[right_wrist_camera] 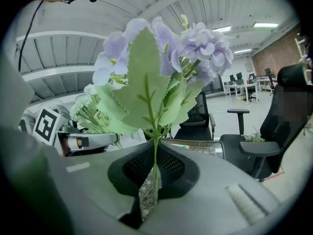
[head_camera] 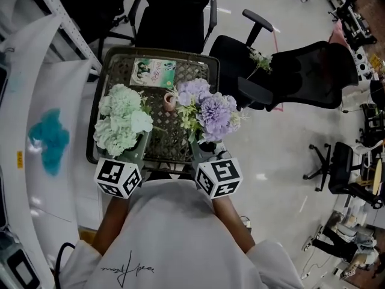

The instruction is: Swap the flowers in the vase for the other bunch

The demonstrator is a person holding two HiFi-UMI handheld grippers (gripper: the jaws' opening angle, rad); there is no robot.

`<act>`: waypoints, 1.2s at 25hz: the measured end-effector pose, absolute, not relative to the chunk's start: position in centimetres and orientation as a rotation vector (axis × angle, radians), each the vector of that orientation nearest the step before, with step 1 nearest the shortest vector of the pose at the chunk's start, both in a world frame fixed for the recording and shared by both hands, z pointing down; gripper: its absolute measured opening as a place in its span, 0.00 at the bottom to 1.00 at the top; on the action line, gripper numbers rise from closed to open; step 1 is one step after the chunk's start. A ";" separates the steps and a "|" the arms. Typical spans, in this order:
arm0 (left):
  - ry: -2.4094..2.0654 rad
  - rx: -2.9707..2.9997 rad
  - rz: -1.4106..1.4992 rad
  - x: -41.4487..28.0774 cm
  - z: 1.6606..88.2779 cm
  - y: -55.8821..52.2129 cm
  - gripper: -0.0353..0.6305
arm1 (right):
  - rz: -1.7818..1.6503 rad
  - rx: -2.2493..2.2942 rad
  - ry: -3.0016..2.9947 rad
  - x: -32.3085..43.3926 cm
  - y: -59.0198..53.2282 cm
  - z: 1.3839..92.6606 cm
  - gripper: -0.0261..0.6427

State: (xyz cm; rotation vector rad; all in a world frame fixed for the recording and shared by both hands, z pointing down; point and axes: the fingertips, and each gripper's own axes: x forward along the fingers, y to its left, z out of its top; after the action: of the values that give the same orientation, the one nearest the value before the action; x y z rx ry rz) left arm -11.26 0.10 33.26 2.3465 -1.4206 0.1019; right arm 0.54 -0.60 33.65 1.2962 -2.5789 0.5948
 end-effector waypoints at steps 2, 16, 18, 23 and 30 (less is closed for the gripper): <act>-1.421 2.349 0.104 -10.9 33.4 -0.2 0.17 | 0.591 1.294 -2.577 0.8 -0.5 33.7 0.06; -1.457 2.340 0.159 -9.7 35.1 -4.5 0.17 | 0.628 1.292 -2.519 3.9 -1.6 35.2 0.06; -1.468 2.353 0.188 -9.4 35.1 -5.1 0.17 | 0.619 1.286 -2.509 4.2 -1.9 35.2 0.06; -1.470 2.349 0.196 -9.3 35.8 -6.5 0.17 | 0.613 1.261 -2.500 4.1 -2.3 35.7 0.06; -1.475 2.341 0.179 -9.3 36.2 -7.8 0.17 | 0.617 1.232 -2.490 4.3 -2.1 36.5 0.06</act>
State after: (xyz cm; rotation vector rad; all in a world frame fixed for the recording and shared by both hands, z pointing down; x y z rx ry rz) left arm -9.35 -7.85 36.23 2.3412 -1.4753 0.1793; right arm 4.26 -2.12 36.54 1.2316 -2.4905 0.6175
